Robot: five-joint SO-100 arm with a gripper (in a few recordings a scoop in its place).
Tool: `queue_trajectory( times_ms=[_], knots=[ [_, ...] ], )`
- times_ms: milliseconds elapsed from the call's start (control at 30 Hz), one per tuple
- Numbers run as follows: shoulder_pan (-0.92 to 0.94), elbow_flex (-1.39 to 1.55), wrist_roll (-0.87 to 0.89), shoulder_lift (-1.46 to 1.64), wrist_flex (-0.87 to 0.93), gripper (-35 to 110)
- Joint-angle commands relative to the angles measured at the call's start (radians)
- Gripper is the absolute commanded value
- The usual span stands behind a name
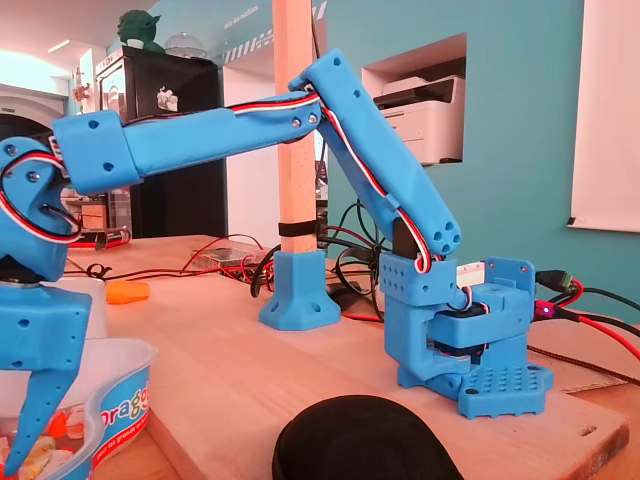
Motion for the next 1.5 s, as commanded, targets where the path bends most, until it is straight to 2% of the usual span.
queue_trajectory(
  times_ms=[0,1300,1467],
  knots=[
    [0.014,-0.003,-0.008,0.028,0.008,12],
    [0.031,-0.020,-0.028,-0.002,0.003,12],
    [0.031,-0.021,-0.114,0.000,0.000,12]
  ],
)
